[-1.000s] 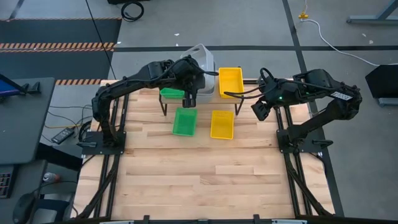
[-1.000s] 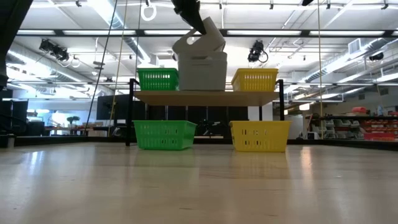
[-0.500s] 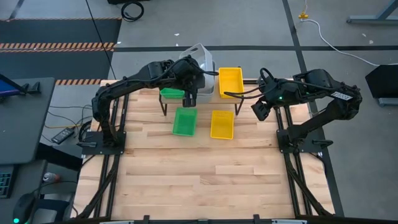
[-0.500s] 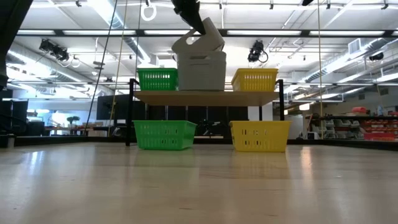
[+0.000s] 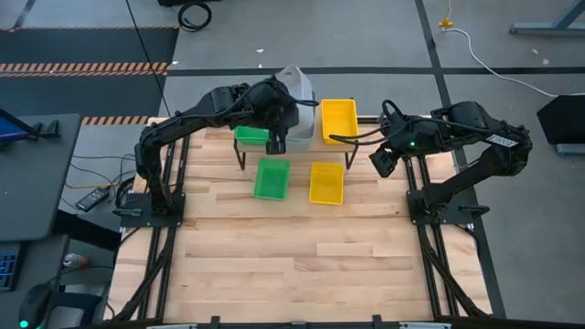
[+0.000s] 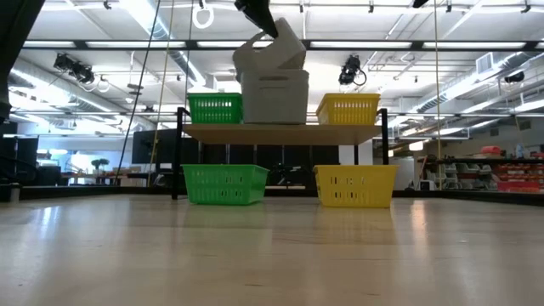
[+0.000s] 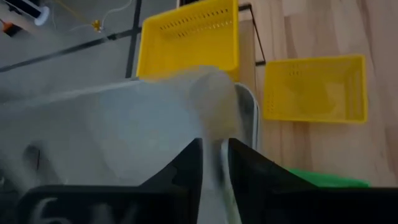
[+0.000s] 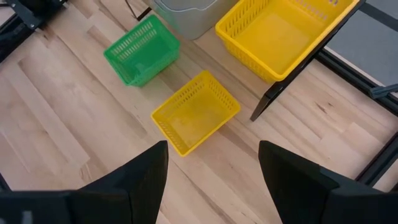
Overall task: Stack baskets on shelf by color
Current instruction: Stack the gray bin on top of the gray bins on the shelf
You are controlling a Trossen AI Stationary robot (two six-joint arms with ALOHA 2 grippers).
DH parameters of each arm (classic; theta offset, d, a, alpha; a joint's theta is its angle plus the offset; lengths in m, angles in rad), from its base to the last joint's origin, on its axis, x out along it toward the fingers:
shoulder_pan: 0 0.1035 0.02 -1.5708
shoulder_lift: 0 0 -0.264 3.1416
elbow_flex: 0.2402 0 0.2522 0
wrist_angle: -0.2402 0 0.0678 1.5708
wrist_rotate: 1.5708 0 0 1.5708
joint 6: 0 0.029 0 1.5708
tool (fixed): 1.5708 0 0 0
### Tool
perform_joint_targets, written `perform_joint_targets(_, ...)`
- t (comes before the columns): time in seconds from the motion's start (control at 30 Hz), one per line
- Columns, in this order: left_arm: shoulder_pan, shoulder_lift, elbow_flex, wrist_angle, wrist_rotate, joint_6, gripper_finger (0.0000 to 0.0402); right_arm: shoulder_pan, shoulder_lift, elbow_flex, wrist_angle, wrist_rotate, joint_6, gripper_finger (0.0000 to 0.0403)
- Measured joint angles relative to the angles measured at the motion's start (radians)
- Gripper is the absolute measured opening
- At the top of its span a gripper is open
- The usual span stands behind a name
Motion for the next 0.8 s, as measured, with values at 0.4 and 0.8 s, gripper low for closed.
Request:
perform_joint_targets(0.4, -0.005, 0.000, 0.000, -0.010, -0.037, 0.001, 0.0133, 0.000, 0.000, 0.000, 0.000, 0.000, -0.003, 0.0256)
perform_joint_targets(0.8, 0.017, -0.016, 0.197, -0.175, 0.140, -0.328, 0.0131, 0.039, 0.000, 0.000, 0.000, 0.000, 0.004, 0.0256)
